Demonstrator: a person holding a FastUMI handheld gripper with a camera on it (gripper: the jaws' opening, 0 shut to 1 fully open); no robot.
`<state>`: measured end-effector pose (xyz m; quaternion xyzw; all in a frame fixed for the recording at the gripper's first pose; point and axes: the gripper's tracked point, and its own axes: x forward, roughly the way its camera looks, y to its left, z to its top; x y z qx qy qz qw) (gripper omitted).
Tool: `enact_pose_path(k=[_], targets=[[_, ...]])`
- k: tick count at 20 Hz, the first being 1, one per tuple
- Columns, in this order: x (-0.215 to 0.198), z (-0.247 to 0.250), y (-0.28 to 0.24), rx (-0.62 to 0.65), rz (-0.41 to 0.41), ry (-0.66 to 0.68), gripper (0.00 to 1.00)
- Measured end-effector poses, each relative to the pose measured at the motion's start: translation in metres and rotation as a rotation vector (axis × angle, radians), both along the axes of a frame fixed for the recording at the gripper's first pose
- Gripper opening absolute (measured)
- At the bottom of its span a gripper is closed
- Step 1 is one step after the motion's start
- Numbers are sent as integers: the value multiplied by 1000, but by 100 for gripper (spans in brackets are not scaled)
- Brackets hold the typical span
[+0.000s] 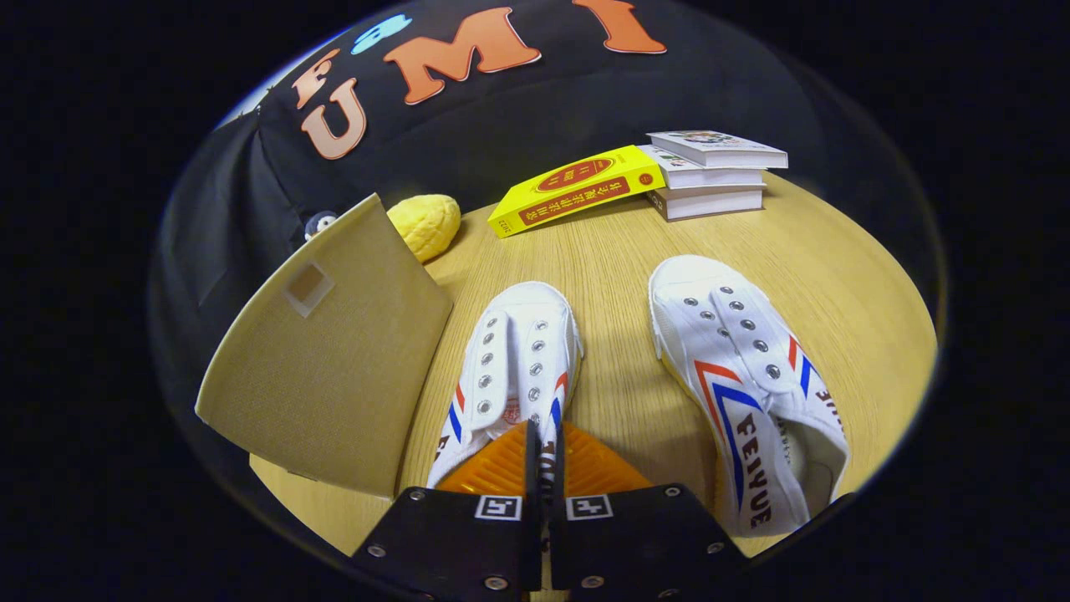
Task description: Open the storage box then place both shoes into the box .Put the left shoe in first, then the right shoe, with the right side of both shoes facing outward in a uniform manner.
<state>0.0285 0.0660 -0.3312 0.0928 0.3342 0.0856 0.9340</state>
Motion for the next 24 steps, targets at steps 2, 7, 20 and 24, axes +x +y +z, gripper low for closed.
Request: enact_pose_path(k=[2, 7, 20, 24], targets=[[3, 9, 2, 3, -8, -32, 0], [10, 38, 34, 144, 25, -58, 0], [21, 173, 33, 121, -90, -186, 0], [22, 210, 76, 135, -83, -228, 0]])
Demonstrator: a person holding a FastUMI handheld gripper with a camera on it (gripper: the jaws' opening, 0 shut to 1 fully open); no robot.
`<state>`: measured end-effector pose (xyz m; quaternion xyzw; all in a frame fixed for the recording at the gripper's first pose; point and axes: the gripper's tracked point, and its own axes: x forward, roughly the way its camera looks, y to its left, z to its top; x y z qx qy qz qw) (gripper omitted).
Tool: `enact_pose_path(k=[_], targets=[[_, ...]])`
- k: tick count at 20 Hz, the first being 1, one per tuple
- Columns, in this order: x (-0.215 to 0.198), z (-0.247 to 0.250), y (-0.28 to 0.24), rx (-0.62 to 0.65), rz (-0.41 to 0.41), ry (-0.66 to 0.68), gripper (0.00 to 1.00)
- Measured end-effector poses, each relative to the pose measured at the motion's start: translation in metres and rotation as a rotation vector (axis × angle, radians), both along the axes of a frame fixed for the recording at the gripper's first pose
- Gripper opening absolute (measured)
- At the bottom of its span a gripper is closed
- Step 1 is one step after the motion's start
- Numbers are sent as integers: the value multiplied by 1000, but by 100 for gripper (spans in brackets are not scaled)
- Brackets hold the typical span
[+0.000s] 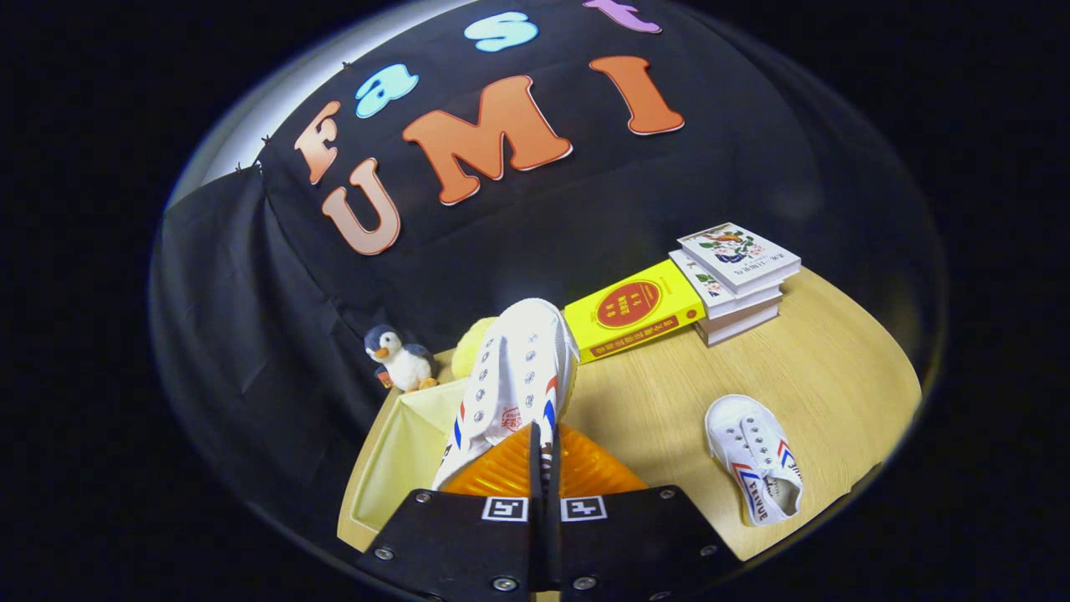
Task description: Open the storage box then place both shoes into the box .Put the left shoe in first, then the right shoe, with the right side of both shoes facing outward in a uniform manner.
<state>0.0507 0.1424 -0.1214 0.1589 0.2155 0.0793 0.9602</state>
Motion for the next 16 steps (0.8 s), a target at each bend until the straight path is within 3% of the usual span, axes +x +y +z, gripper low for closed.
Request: enact_pose_path(k=[8, 16], targets=[[-15, -24, 125, -1, 72, 70, 0], [-12, -84, 168, -98, 38, 205, 0]])
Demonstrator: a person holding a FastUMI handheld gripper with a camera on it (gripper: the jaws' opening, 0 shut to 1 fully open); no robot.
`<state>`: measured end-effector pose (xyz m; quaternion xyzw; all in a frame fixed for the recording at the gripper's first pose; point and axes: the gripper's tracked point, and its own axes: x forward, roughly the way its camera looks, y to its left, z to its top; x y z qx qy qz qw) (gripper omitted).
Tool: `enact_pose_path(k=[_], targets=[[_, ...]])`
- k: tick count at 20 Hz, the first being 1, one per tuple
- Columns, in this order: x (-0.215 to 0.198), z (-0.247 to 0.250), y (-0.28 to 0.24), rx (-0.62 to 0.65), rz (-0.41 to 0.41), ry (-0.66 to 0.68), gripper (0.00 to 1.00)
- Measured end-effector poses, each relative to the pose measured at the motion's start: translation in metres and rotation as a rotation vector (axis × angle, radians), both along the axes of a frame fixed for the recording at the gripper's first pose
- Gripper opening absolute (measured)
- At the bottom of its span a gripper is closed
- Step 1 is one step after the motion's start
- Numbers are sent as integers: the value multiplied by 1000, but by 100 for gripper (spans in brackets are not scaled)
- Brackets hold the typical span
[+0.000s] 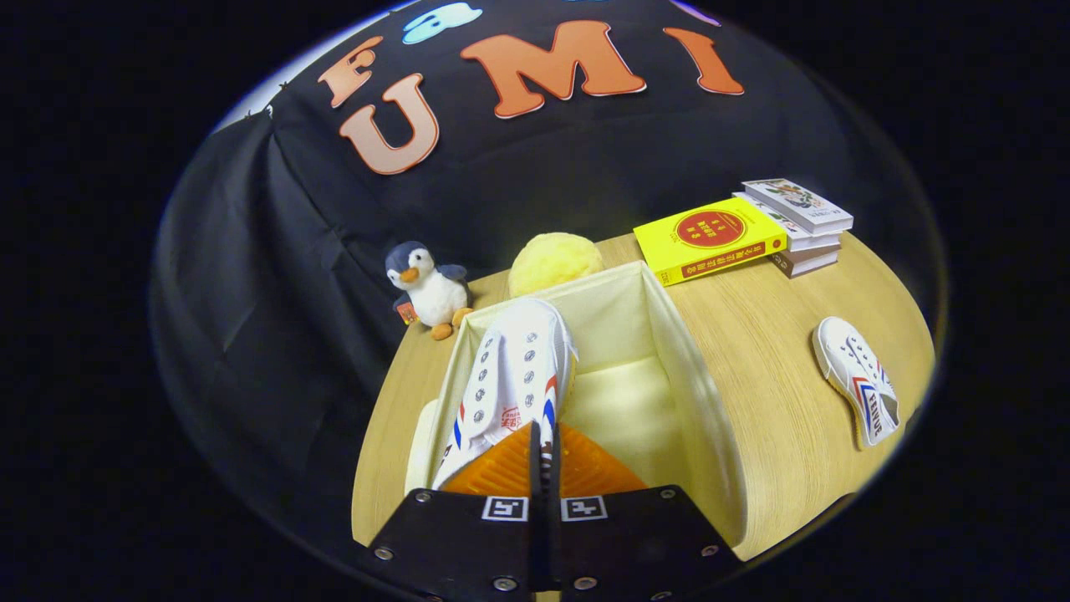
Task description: Open the storage box then place both shoes into the box .Put the left shoe in first, then the right shoe, with the right side of both shoes facing outward in a uniform manner.
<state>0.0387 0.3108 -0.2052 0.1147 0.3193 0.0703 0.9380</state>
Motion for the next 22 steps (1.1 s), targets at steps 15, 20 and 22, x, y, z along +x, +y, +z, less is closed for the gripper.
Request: enact_pose_path(k=[15, 20, 22], targets=[[14, -5, -1, -73, 10, 4, 61], [15, 36, -40, -55, 3, -89, 85], [16, 45, -65, -61, -10, -110, 95]])
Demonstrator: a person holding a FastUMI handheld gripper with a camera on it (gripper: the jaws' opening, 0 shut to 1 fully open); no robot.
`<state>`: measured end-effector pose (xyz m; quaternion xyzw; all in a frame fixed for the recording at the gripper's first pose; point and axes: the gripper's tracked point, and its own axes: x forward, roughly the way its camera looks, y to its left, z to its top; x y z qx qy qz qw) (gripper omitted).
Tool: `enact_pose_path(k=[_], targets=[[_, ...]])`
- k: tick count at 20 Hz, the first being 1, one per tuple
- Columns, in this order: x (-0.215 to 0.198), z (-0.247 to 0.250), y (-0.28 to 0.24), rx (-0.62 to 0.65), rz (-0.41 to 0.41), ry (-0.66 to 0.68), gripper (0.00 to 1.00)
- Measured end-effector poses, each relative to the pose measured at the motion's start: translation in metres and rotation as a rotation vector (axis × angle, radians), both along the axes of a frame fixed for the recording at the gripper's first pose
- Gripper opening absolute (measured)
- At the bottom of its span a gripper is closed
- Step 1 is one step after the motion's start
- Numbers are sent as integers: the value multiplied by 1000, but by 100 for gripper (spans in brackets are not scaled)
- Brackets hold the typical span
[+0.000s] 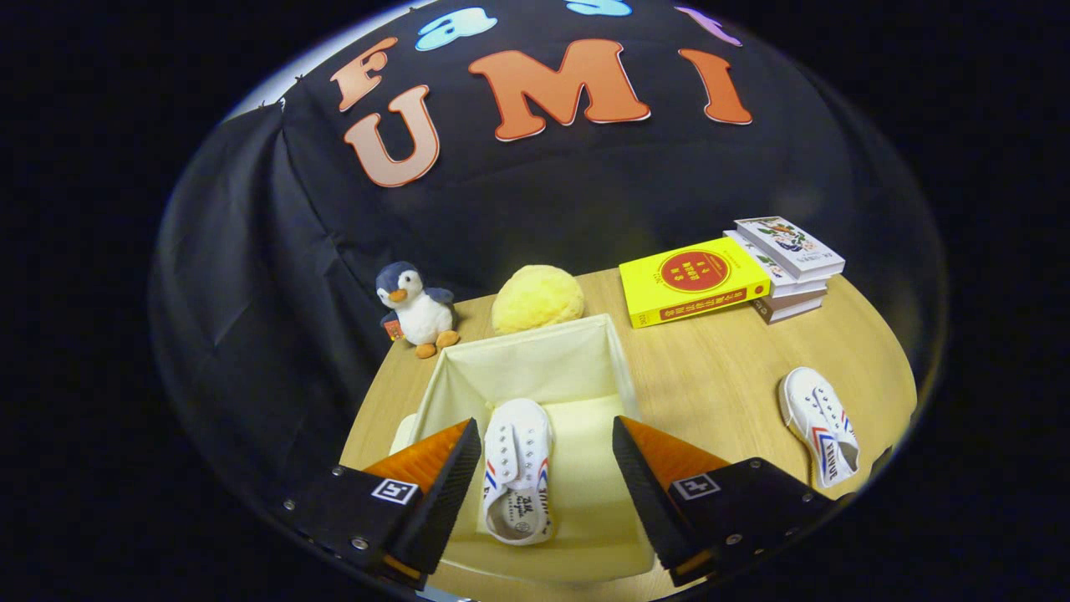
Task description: Open the storage box then place both shoes into the box .Put the left shoe in first, then the right shoe, with the right side of both shoes facing outward in a uniform manner.
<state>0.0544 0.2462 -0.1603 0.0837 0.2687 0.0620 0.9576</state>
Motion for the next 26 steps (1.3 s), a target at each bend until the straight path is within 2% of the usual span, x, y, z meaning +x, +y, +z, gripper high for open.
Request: enact_pose_path(k=[2, 11, 17, 26], targets=[[1, 8, -27, 0, -22, -23, 98], [-8, 5, -158, -50, -93, -30, 98], [-20, -15, -243, -79, -136, -8, 99], [-41, -78, -331, -82, -195, 76, 99]])
